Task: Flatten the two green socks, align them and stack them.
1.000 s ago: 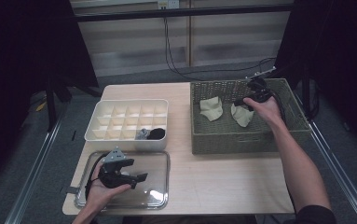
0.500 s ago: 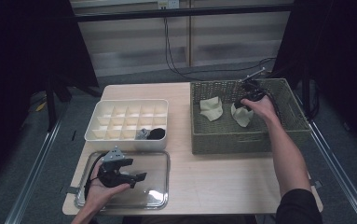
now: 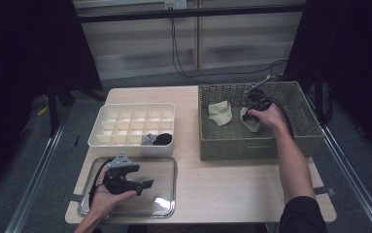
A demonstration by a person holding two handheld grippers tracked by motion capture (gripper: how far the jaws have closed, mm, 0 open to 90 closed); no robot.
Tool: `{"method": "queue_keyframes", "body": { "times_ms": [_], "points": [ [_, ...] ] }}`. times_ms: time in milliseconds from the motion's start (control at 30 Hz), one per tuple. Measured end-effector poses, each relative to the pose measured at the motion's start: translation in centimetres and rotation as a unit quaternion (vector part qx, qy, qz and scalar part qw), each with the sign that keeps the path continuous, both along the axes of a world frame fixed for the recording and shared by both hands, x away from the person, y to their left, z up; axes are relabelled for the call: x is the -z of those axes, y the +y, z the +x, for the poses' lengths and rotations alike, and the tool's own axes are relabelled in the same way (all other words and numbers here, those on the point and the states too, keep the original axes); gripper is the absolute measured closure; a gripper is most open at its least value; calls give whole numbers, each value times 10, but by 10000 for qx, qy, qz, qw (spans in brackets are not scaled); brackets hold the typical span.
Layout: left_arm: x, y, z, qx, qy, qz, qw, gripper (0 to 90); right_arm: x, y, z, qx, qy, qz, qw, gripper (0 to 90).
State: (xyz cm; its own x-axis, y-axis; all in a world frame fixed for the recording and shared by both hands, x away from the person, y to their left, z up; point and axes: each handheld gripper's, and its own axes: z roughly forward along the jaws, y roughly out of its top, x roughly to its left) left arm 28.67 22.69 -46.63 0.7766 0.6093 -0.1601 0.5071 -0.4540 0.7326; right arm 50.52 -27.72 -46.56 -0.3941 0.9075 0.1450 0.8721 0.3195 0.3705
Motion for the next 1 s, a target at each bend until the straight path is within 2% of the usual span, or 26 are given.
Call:
{"method": "queue_keyframes", "body": {
  "times_ms": [100,200,367,433,500,567,667,767,800,867,1000],
  "points": [
    [0,0,-1,2,-8,-9,10000,170,3,3,0,-99,58,-46,9999,693],
    [1,-1,-1,-7,3,32,10000,170,3,4,0,-86,70,-123,9999,700],
    [1,-2,0,0,-23,33,10000,170,5,5,0,-19,128,-374,9992,817],
    [1,-1,0,-14,-12,35,10000,170,3,5,0,-12,77,-370,9993,864],
    [1,-2,-1,0,-20,21,10000,170,-1,5,-1,-1,-39,-378,9993,873],
    [1,-1,-1,7,-32,15,10000,170,-6,4,-2,79,-248,-228,9994,877],
    [1,-1,-1,1,-33,-11,10000,170,-11,3,-3,126,-409,-148,9990,878],
    [1,-1,0,-41,1,-19,10000,170,-16,0,-4,192,-594,106,9980,879],
    [1,-1,0,-37,28,-43,10000,170,-17,-1,-5,200,-610,225,9977,879],
    [0,0,0,-54,45,-112,9999,170,-18,-2,-5,181,-637,302,9973,880],
    [0,0,0,-79,23,-89,9999,166,-25,-4,-9,252,-842,660,9939,880]
  ]
}}
